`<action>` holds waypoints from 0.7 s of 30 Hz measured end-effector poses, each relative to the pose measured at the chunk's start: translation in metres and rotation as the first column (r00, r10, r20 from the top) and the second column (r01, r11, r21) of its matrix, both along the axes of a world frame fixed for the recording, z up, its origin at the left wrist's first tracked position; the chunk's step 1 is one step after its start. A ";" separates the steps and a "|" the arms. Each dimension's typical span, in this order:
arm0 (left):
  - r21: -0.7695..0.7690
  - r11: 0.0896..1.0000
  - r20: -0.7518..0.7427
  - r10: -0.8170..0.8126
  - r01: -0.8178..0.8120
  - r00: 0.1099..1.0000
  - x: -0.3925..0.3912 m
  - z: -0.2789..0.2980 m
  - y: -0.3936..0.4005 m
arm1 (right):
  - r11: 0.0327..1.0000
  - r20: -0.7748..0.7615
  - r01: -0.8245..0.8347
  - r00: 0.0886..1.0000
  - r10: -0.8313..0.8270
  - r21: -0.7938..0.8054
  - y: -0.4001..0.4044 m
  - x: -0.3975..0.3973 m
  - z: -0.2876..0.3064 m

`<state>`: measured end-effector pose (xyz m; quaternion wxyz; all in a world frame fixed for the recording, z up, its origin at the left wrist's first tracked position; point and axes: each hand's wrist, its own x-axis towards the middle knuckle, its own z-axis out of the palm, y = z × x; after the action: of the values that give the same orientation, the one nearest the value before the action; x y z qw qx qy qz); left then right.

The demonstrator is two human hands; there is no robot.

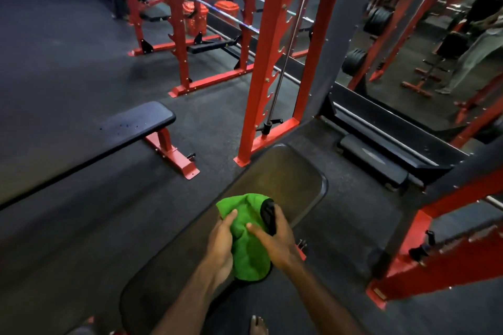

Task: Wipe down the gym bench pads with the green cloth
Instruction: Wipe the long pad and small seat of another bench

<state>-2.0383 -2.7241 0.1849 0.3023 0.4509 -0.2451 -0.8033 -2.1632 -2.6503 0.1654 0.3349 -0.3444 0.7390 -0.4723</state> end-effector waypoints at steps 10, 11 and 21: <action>-0.391 0.902 0.240 -0.092 0.183 0.966 -0.172 -0.098 -0.021 | 1.000 -0.588 0.009 0.808 -0.018 -0.018 -0.065 -0.220 -0.028; -0.449 0.871 0.317 -0.057 0.202 0.947 -0.184 -0.113 -0.025 | 1.000 -0.644 0.023 0.764 -0.028 -0.016 -0.077 -0.241 -0.034; -0.642 0.726 0.675 0.381 0.247 0.632 -0.215 -0.182 -0.037 | 0.895 -0.875 -0.150 0.194 0.443 0.420 -0.111 -0.235 -0.089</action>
<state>-2.2529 -2.7614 0.0029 0.3432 0.6136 -0.6086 -0.3678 -2.3983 -2.7614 0.0763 -0.0576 -0.6511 0.7568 0.0023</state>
